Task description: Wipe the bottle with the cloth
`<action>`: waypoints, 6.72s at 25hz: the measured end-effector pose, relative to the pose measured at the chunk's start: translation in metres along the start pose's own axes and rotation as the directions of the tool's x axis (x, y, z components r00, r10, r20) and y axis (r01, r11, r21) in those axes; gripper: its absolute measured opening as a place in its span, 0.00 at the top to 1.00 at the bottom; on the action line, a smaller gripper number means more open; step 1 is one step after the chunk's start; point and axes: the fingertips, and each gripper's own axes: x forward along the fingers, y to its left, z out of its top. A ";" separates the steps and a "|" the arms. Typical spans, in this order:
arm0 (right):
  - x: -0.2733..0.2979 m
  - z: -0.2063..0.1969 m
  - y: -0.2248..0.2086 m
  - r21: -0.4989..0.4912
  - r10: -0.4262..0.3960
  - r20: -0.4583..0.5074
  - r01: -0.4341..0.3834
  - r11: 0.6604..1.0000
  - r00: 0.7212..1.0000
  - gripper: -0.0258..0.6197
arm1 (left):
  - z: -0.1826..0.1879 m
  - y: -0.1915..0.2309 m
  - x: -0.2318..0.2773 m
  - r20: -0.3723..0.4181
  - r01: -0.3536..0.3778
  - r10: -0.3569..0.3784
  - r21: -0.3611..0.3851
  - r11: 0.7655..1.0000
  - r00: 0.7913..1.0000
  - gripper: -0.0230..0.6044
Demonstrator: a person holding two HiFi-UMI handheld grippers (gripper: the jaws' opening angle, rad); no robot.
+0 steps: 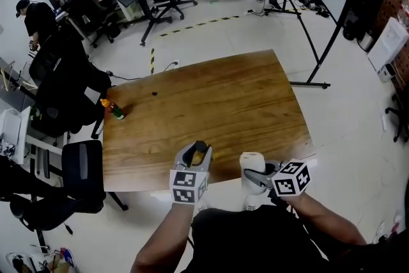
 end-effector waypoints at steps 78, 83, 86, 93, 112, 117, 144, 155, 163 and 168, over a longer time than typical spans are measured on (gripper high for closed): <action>0.151 0.002 -0.012 0.541 -0.391 0.618 -0.007 0.841 0.682 0.85 | 0.008 -0.016 -0.011 -0.104 0.759 -0.777 0.328 0.563 0.621 0.68; 0.159 -0.005 -0.021 0.585 -0.417 0.558 0.017 0.811 0.717 0.85 | 0.005 -0.018 -0.013 -0.111 0.759 -0.778 0.342 0.554 0.618 0.68; 0.168 -0.019 -0.030 0.689 -0.460 0.448 0.032 0.724 0.766 0.85 | -0.002 -0.021 -0.016 -0.128 0.773 -0.792 0.357 0.525 0.597 0.68; 0.188 -0.046 -0.051 0.861 -0.491 0.203 0.085 0.502 0.847 0.85 | -0.011 -0.030 -0.020 -0.126 0.789 -0.806 0.339 0.513 0.578 0.66; 0.085 -0.022 -0.001 0.488 -0.350 0.293 0.176 0.855 0.890 0.85 | -0.019 -0.014 0.010 -0.126 0.749 -0.749 0.268 0.606 0.650 0.65; 0.030 -0.007 0.025 0.382 -0.347 0.306 0.220 0.898 0.887 0.85 | -0.011 -0.008 -0.001 -0.086 0.726 -0.731 0.244 0.643 0.677 0.60; -0.090 -0.034 0.106 -0.149 -0.033 0.156 0.057 0.987 0.987 0.85 | -0.071 -0.063 -0.205 0.032 0.026 -0.015 -0.360 0.933 0.999 0.94; -0.091 -0.043 0.118 -0.081 -0.090 0.165 0.105 0.991 0.982 0.85 | -0.056 -0.063 -0.217 -0.030 0.051 -0.059 -0.232 0.971 0.998 0.94; -0.080 -0.062 0.157 -0.061 -0.165 0.241 0.184 0.981 0.956 0.85 | -0.064 -0.060 -0.234 -0.019 0.183 -0.189 -0.181 0.966 0.982 0.94; -0.078 -0.083 0.172 -0.026 -0.205 0.246 0.218 0.976 0.947 0.85 | -0.074 -0.054 -0.246 -0.036 0.198 -0.209 -0.198 0.960 0.977 0.94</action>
